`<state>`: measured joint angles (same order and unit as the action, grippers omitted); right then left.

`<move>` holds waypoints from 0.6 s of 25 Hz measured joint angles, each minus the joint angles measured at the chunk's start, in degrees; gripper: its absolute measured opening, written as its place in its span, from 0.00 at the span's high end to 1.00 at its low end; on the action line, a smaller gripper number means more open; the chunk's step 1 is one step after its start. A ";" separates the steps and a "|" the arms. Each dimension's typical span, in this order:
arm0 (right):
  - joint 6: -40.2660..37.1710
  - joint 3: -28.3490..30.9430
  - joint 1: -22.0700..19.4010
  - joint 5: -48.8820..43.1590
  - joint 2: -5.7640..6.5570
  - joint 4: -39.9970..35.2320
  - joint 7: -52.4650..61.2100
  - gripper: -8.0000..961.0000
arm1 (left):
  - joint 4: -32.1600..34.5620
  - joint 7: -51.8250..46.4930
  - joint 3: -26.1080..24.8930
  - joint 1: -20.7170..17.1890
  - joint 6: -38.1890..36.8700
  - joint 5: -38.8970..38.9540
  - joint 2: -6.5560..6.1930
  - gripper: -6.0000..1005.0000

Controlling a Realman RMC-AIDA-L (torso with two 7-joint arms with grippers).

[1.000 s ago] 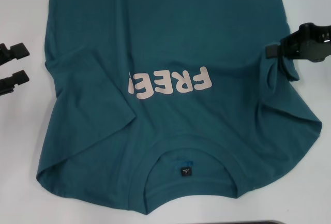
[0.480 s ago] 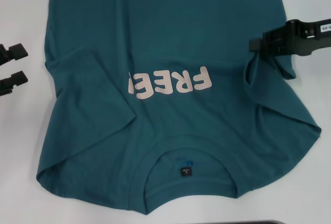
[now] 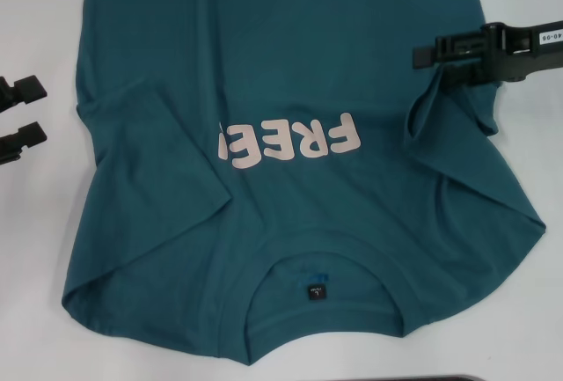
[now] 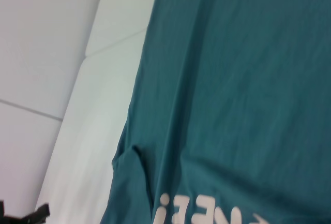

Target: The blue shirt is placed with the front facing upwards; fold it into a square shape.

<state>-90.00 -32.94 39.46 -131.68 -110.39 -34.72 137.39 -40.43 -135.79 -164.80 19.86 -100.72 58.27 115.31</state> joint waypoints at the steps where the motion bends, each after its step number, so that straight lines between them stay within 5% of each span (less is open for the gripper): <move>1: 0.39 0.10 -0.03 0.20 0.00 0.00 0.01 0.36 | 0.00 0.00 0.00 0.00 0.00 0.00 0.00 0.07; 8: -0.25 -1.66 1.17 0.05 0.87 0.15 0.56 0.09 | 0.00 0.00 0.00 -0.13 0.05 0.00 0.00 0.07; 15: -4.54 -5.01 2.94 0.02 2.77 -0.21 2.47 0.05 | 0.00 0.00 0.01 -0.39 0.43 0.00 0.00 0.07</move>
<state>-94.54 -37.95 42.41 -131.66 -107.62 -34.93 139.86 -40.43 -135.79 -164.79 19.47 -100.29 58.27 115.31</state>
